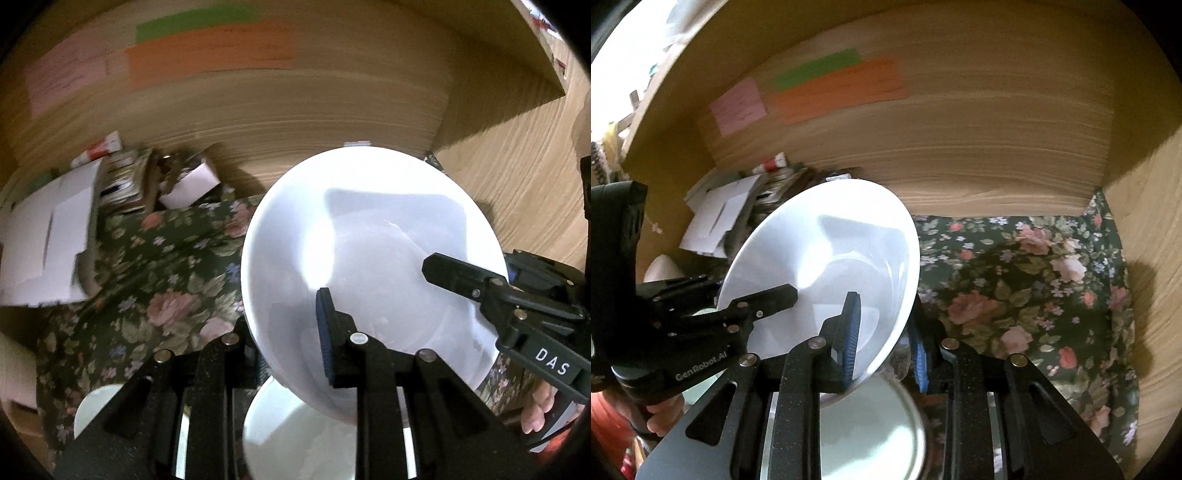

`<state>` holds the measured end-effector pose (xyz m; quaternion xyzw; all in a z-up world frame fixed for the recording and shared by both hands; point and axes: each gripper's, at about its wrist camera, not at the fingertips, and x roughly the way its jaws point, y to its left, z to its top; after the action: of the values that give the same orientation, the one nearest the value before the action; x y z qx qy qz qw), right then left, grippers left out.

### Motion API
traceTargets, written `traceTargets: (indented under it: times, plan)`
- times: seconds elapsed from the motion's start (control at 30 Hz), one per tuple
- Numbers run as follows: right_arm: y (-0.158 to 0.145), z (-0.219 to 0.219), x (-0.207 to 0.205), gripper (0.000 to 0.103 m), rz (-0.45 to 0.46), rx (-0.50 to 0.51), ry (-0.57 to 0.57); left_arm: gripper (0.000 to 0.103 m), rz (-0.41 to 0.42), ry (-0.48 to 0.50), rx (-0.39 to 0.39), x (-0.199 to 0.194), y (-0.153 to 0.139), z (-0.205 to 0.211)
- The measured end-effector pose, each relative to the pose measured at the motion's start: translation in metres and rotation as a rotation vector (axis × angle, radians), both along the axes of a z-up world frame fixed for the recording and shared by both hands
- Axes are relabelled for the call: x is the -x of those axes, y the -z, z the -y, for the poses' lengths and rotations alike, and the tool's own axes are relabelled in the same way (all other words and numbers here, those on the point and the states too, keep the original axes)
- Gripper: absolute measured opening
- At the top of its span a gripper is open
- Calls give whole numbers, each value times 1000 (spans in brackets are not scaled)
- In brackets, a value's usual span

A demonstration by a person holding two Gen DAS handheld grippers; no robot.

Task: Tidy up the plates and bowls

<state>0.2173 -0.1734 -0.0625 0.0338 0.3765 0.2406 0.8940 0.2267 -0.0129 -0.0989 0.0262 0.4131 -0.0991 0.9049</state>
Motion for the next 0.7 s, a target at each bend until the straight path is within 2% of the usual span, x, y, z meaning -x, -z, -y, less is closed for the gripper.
traceTargets:
  times: [0.7]
  plan:
    - [10,-93,45,23,-9,-11,-186,23,9,-174,27,78,5,-95]
